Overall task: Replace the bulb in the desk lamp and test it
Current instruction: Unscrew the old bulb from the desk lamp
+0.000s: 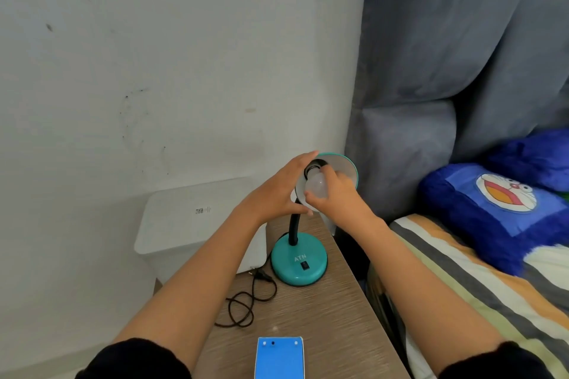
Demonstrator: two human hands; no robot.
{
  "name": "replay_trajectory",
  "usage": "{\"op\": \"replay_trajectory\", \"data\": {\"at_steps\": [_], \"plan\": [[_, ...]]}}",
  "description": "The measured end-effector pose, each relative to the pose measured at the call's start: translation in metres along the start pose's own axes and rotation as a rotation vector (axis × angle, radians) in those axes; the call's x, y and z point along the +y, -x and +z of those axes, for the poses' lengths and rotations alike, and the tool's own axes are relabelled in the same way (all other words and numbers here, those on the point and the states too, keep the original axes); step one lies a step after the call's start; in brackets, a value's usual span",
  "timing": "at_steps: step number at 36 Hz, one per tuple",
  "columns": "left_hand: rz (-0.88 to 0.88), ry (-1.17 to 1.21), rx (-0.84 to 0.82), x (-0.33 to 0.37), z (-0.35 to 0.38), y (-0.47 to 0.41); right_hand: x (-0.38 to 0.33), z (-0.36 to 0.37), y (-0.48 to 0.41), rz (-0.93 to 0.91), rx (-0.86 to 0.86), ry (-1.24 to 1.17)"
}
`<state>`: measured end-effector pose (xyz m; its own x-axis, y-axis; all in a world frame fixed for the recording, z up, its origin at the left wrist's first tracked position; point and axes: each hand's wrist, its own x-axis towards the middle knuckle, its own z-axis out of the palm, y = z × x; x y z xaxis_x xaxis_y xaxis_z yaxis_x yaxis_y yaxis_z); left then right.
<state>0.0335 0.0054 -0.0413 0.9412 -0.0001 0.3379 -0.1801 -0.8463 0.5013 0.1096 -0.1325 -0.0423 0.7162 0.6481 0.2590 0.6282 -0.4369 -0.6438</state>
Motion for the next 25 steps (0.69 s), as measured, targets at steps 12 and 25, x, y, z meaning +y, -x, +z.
{"op": "replay_trajectory", "data": {"at_steps": [12,25], "plan": [[-0.007,0.021,0.019,0.003,0.002,0.001,-0.012,0.002,0.002,0.346,0.053,-0.312],[-0.024,0.026,0.004,0.003,0.001,0.003,-0.005,-0.003,0.004,-0.119,0.123,0.549]]}}
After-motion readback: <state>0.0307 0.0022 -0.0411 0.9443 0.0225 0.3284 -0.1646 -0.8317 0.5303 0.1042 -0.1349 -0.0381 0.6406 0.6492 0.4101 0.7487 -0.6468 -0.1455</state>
